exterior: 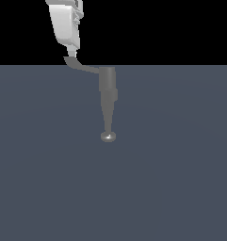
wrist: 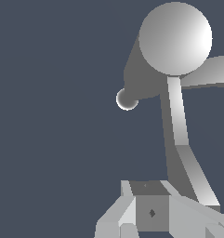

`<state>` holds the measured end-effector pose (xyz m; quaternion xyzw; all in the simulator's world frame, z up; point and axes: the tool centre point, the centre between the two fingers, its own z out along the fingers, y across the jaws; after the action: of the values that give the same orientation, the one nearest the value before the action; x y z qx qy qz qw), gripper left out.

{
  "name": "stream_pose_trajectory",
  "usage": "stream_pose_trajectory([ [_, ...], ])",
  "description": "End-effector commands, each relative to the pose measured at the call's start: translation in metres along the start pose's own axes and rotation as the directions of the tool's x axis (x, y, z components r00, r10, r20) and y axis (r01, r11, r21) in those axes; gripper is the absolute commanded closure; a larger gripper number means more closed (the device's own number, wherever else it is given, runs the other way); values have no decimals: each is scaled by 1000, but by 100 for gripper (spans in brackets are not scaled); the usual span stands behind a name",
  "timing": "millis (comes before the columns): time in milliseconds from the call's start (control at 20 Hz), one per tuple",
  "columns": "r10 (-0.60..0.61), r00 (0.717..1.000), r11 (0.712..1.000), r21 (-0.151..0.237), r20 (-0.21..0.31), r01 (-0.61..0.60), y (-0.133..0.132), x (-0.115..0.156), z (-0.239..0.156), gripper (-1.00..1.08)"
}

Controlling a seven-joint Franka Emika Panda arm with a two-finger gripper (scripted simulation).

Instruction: Turn on the faucet by rotating a designated handle.

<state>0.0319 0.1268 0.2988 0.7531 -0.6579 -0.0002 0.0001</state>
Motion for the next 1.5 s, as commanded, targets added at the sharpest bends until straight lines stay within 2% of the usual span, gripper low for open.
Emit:
stream_pose_trajectory([
  [0,0,1000,1000,0,0,0,7,0,0,108],
  [1200,1,1000,1000,0,0,-1,71,2,0,108],
  [1300,0,1000,1000,9,1,0,66,2,-3,108],
  [1450,0,1000,1000,8,1,0,74,10,-2,108],
])
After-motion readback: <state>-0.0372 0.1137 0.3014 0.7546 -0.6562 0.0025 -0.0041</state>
